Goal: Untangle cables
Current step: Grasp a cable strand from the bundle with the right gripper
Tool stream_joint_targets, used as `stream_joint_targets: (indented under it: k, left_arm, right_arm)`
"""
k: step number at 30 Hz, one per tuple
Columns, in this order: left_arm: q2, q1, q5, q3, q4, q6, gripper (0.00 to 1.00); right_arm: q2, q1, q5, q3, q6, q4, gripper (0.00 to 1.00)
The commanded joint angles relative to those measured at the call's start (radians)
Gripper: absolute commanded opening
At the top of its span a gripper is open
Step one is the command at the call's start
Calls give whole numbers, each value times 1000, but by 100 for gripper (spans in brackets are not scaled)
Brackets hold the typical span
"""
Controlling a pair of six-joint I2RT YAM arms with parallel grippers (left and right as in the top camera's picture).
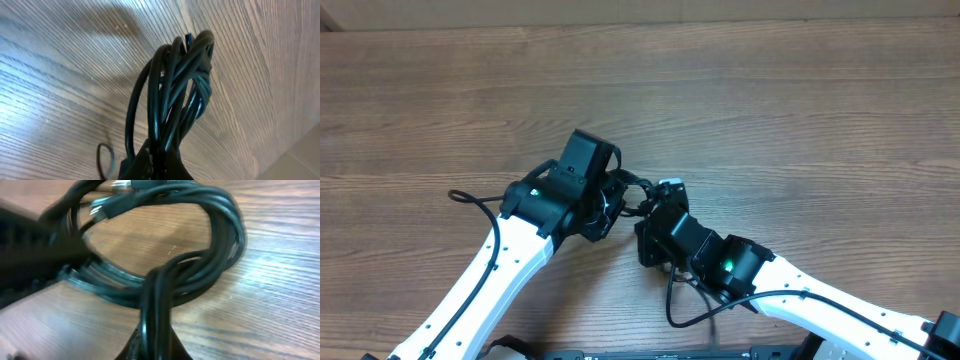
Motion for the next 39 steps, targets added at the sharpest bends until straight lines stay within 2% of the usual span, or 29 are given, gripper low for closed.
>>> stream_joint_targets:
  k: [1, 4, 7, 14, 18, 19, 20, 21, 22, 29, 35, 39]
  left_arm:
    - [-6, 2, -79, -1, 3, 110, 4]
    - [-6, 2, -146, -1, 3, 357, 4]
    - [-6, 2, -200, -1, 3, 552, 4]
    - [-6, -2, -207, -1, 8, 792, 4]
    - [-6, -3, -125, -1, 23, 877, 4]
    - [-6, -3, -104, -1, 29, 876, 4]
    - [-6, -3, -95, -1, 37, 875, 23]
    - [-6, -3, -83, -1, 45, 871, 84]
    - [-6, -2, -80, -1, 52, 856, 100]
    - [-6, 0, -53, -1, 55, 616, 99]
    - [-6, 1, 134, -1, -15, 332, 99]
    - [-6, 1, 193, -2, -101, 158, 100]
  right_arm:
    - [-18, 1, -74, -5, 2, -28, 4]
    - [-45, -9, -74, -6, -3, -82, 4]
    - [-89, -14, -74, -5, -58, -120, 4]
    - [-217, -43, -54, -5, -262, -162, 4]
    - [-249, -69, -51, -5, -324, -171, 4]
    - [-248, -72, -51, -5, -324, -172, 4]
    - [-248, -74, -51, -5, -324, -175, 4]
    - [-248, -79, -51, -5, -323, -179, 4]
    - [-248, -81, -51, -5, -319, -182, 4]
    - [-248, -84, -51, -5, -312, -166, 4]
    - [-248, -84, -27, -5, -312, -157, 4]
    - [-248, -84, -24, -5, -312, -156, 4]
